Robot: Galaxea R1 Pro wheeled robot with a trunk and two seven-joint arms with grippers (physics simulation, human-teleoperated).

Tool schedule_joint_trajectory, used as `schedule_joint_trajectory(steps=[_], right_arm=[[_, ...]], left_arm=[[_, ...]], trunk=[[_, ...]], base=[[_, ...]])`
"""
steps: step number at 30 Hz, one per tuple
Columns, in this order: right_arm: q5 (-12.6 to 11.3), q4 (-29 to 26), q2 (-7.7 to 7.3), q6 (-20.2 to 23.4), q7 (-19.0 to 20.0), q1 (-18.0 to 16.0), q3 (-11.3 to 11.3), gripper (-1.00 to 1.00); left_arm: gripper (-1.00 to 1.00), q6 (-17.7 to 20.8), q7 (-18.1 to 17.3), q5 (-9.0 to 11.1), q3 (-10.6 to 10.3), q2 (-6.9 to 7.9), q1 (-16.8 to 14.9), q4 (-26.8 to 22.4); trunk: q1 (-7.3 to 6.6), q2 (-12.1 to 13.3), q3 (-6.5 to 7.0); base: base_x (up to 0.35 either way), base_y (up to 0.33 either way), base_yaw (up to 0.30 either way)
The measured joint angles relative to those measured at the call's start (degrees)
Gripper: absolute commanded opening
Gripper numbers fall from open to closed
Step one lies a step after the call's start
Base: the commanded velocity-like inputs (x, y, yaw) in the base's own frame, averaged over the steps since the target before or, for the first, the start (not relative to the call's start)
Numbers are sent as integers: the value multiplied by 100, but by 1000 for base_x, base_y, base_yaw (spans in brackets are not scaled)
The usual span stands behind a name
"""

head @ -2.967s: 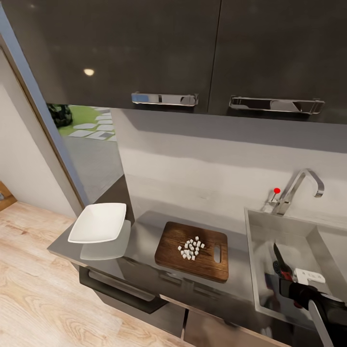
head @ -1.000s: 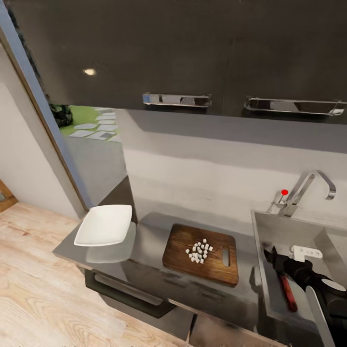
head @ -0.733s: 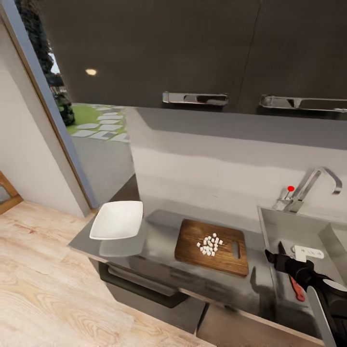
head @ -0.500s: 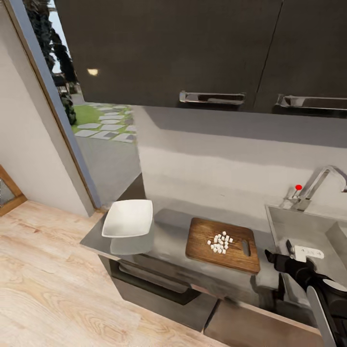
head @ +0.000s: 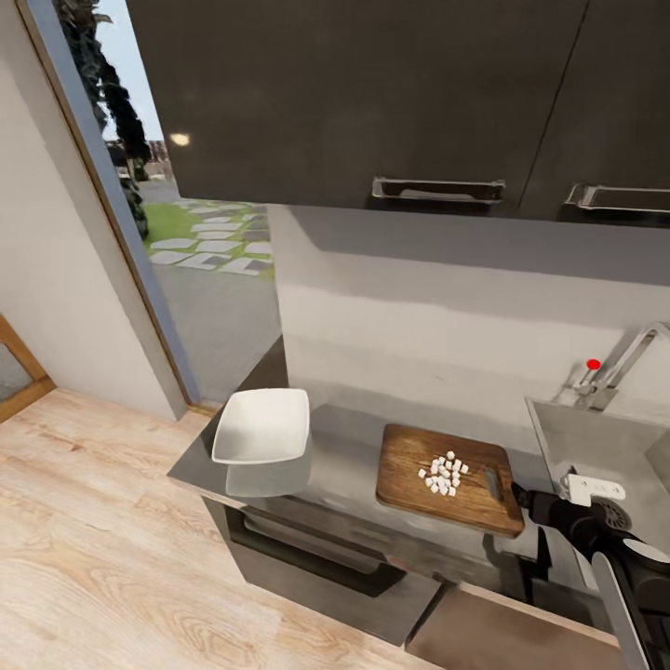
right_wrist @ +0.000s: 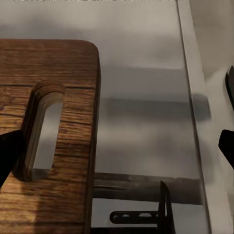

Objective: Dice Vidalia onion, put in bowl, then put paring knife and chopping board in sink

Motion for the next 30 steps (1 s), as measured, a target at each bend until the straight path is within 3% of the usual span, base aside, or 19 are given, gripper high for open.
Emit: schedule_joint_trajectory(steps=[30], right_arm=[[6,28,3,-3,-15,0,34,100]], left_arm=[[100,1,0,-3,-2,0,0,9]], trunk=[[-2,-1,-20]], base=[[30,-6,0]])
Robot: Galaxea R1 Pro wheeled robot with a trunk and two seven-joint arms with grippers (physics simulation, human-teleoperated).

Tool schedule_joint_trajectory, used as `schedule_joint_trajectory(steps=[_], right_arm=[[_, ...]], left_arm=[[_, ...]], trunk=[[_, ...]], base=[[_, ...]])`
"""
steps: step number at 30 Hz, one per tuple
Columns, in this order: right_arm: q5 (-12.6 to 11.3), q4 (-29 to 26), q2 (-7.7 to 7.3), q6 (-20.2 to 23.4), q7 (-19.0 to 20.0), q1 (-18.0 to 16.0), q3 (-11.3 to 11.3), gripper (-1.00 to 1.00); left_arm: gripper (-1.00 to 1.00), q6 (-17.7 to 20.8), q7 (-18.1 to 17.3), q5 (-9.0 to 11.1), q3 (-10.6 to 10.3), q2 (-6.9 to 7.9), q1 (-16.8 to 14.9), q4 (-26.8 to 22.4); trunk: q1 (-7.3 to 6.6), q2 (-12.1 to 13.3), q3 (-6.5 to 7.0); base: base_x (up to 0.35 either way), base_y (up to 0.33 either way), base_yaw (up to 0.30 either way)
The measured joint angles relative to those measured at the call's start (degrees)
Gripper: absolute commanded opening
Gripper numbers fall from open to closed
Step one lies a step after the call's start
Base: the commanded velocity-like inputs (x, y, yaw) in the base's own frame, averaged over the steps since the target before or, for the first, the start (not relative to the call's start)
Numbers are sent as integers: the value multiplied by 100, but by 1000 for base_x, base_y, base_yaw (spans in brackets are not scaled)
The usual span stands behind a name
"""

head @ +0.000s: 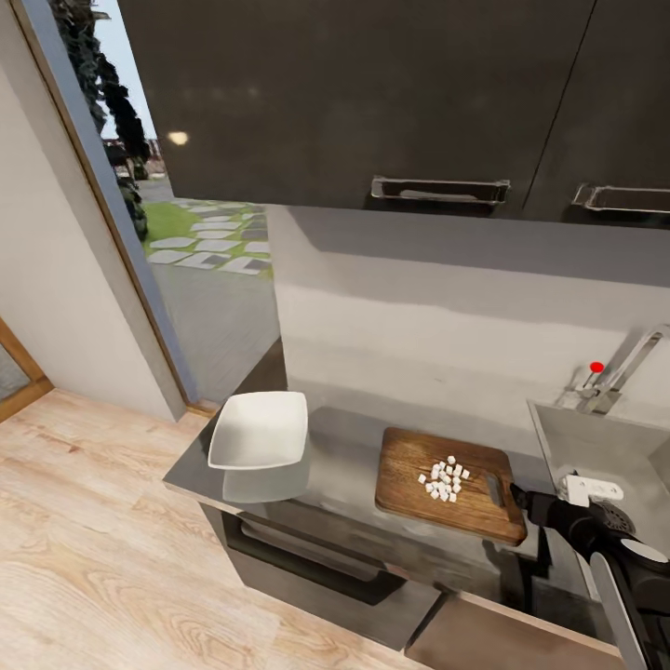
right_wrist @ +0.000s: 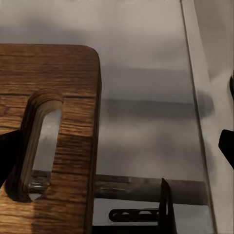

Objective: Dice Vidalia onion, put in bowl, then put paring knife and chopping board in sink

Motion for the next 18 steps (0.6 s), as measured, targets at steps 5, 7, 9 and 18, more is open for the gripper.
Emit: schedule_joint_trajectory(steps=[5,7,9,18], right_arm=[[11,0,-3,0,-2,0,-15,100],[12,0,-3,0,-2,0,-10,100],[7,0,-3,0,-2,0,-9,100],[31,8,-3,4,-18,0,-8,100]], left_arm=[[100,0,0,1,0,0,0,5],[100,0,0,2,0,0,0,3],[100,0,0,3,0,0,-2,5],[100,0,0,-6,0,-65,-3,49]], trunk=[[2,1,0],[2,1,-1],[2,1,-7],[3,1,-83]], base=[[158,0,0],[20,0,0],[8,0,0],[-5,-12,0]])
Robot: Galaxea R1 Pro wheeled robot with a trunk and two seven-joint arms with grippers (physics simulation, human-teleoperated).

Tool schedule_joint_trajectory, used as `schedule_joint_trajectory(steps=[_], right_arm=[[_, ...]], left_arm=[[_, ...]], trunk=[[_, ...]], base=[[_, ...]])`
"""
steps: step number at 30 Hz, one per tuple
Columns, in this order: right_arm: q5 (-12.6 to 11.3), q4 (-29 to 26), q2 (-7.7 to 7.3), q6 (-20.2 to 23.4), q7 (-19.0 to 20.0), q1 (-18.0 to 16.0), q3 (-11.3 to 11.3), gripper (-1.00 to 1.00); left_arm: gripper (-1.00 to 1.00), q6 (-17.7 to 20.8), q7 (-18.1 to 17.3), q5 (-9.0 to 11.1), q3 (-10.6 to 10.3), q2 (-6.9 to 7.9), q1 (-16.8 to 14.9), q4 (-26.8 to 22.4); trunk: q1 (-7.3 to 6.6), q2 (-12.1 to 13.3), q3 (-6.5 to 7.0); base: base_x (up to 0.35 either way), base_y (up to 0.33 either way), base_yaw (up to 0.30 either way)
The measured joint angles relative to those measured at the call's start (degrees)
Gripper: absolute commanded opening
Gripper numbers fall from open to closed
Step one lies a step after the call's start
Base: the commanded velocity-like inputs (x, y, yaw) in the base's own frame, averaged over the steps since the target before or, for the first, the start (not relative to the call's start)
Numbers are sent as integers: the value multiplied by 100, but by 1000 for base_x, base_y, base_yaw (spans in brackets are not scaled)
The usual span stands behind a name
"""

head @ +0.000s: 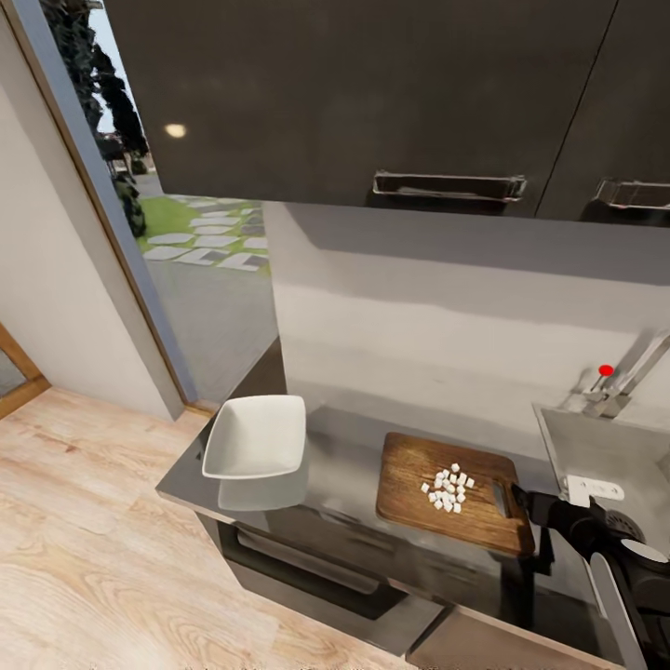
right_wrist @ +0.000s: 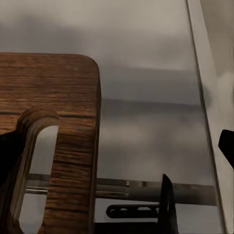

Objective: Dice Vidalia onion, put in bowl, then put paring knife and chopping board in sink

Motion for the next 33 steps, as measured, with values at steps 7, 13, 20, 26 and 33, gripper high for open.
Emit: schedule_joint_trajectory(steps=[7,13,20,26,33], right_arm=[[-18,1,6,-3,-1,0,10,100],[-19,1,9,-2,-1,0,17,100],[-24,1,9,-2,-1,0,18,100],[-28,1,9,-4,-2,0,18,100],[-27,1,9,-4,-1,0,25,100]], left_arm=[[100,0,0,-2,1,-5,3,13],[100,0,0,-2,1,-5,3,20],[100,0,0,-2,1,-5,2,22],[100,0,0,-3,1,-5,3,47],[100,0,0,-3,4,-5,2,66]], trunk=[[0,0,-64],[0,0,-119],[0,0,-182],[0,0,-237],[0,0,-301]], base=[[-8,-12,0],[0,0,0],[0,0,0],[0,0,0],[0,0,0]])
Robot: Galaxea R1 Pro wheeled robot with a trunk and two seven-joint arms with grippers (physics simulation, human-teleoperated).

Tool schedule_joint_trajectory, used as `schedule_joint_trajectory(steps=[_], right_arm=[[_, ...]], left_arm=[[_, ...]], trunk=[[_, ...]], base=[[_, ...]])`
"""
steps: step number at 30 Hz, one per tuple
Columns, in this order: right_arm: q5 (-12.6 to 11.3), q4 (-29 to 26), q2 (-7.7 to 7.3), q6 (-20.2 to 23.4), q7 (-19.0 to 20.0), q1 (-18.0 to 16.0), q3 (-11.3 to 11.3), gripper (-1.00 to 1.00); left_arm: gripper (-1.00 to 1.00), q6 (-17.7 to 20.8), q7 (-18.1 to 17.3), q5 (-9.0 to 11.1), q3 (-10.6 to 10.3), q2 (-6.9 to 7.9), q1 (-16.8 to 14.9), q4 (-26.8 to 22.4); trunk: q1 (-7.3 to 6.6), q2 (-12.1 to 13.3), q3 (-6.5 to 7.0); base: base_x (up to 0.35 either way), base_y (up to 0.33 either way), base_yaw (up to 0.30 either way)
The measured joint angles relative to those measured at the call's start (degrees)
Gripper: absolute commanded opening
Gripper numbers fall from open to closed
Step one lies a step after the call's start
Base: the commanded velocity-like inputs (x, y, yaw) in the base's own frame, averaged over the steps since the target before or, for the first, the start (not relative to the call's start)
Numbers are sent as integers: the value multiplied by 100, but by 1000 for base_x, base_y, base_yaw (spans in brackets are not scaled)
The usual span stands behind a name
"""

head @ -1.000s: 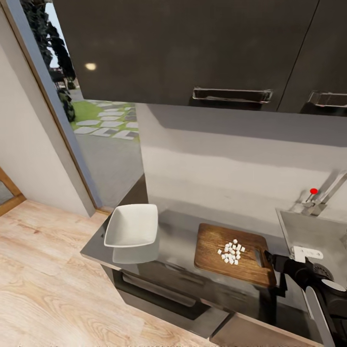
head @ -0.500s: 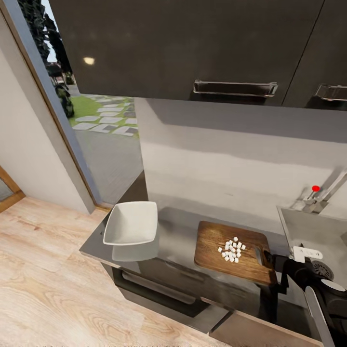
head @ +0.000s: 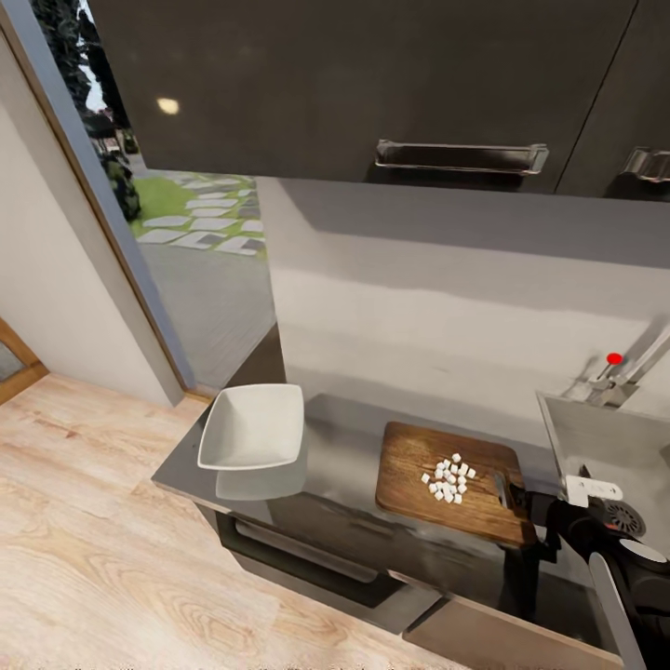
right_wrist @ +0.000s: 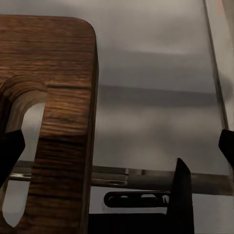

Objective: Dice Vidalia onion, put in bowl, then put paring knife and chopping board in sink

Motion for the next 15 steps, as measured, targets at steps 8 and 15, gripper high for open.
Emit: schedule_joint_trajectory(steps=[8,15], right_arm=[[7,0,0,0,0,0,1,100],[8,1,0,0,0,0,1,100]], left_arm=[[100,0,0,0,-2,0,0,1],[100,0,0,0,-2,0,-2,1]], trunk=[[0,0,-73],[0,0,-137]], base=[[0,0,0],[0,0,0]])
